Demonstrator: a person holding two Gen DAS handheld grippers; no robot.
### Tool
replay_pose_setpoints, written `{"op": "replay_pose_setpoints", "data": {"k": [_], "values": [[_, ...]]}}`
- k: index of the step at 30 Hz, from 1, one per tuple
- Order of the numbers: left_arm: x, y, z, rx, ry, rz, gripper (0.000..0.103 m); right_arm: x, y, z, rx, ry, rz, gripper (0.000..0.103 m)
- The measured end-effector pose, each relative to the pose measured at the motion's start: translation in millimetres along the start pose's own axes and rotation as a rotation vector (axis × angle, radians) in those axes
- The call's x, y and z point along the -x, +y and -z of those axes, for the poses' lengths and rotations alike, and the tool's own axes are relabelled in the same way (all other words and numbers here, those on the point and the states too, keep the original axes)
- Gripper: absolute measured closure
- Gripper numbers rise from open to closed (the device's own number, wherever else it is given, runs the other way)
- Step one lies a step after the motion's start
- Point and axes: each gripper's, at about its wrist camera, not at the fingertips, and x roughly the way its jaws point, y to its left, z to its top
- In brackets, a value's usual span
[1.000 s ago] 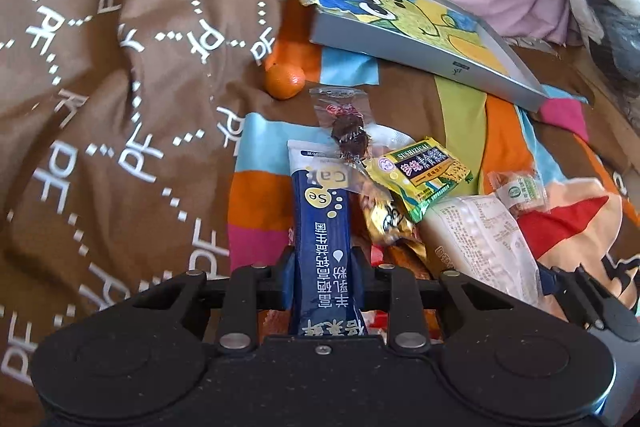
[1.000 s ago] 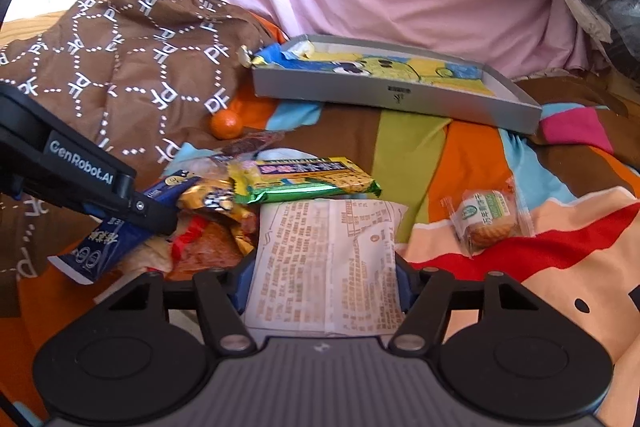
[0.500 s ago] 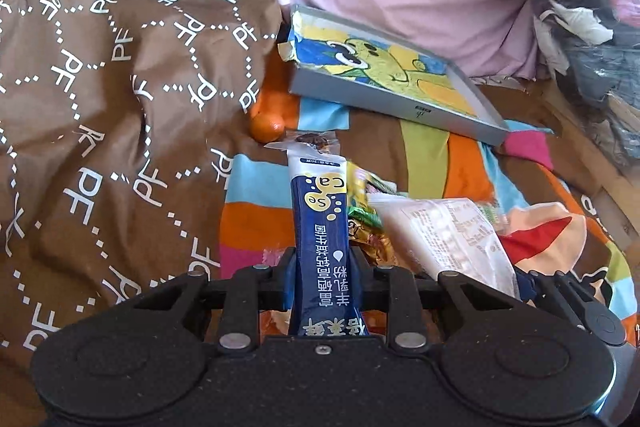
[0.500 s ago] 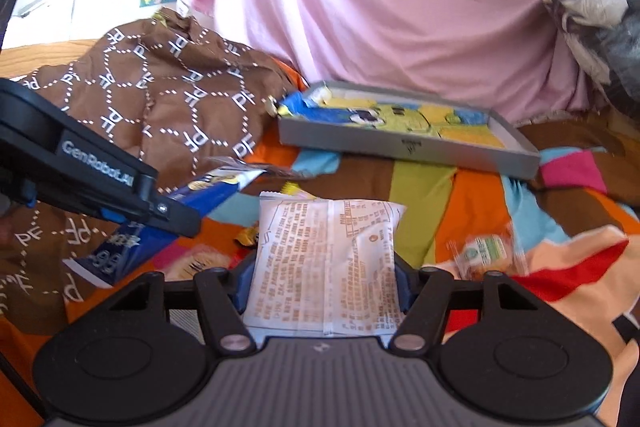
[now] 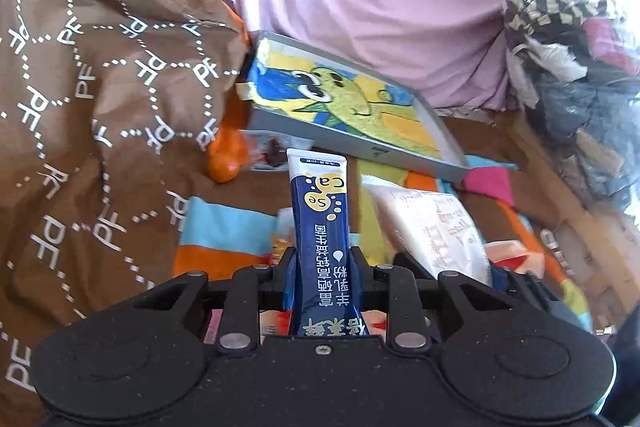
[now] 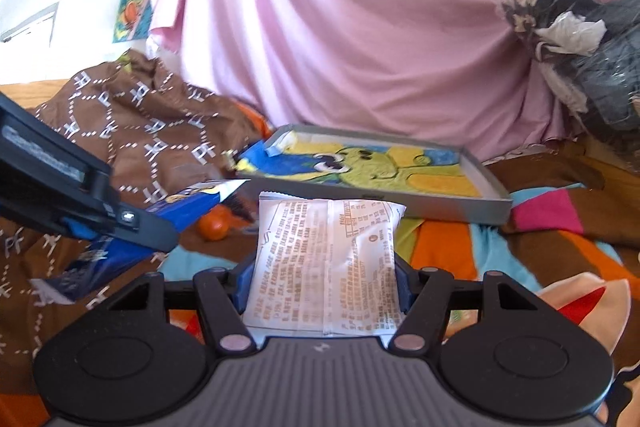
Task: Organize snacks
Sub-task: 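Carry both snacks to the grey tray and release them inside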
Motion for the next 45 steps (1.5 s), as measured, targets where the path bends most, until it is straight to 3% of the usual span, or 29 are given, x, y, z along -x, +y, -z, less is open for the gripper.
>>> {"op": "replay_pose_setpoints", "data": {"k": [7, 11, 15, 19, 28, 32, 40, 45], "values": [[9, -11, 4, 0.019, 0.048, 0.064, 0.075, -2, -11, -1, -0.003, -0.009, 0.034, 0.035], [9, -11, -1, 0.005, 0.021, 0.064, 0.075, -4, -14, -5, -0.004, -0.008, 0.028, 0.035], [0, -6, -17, -0.001, -0.017, 0.04, 0.075, -6, -17, -15, 0.003, -0.027, 0.02, 0.034], [-17, 2, -42, 0.012, -0.026, -0.03, 0.075, -19, -26, -32, -0.024, -0.036, 0.0, 0.034], [-70, 14, -112, -0.043, -0.16, -0.105, 0.075, -91, -62, -83, -0.043, -0.063, 0.0, 0.034], [-100, 20, -130, -0.002, -0.158, -0.126, 0.075, -134, -71, -100, -0.033, -0.055, 0.021, 0.034], [-152, 9, -158, -0.059, -0.194, -0.094, 0.074, -214, -88, -110, -0.155, 0.042, 0.004, 0.034], [-188, 8, -167, -0.079, -0.179, -0.092, 0.074, -251, -108, -101, -0.24, 0.124, 0.071, 0.033]]}}
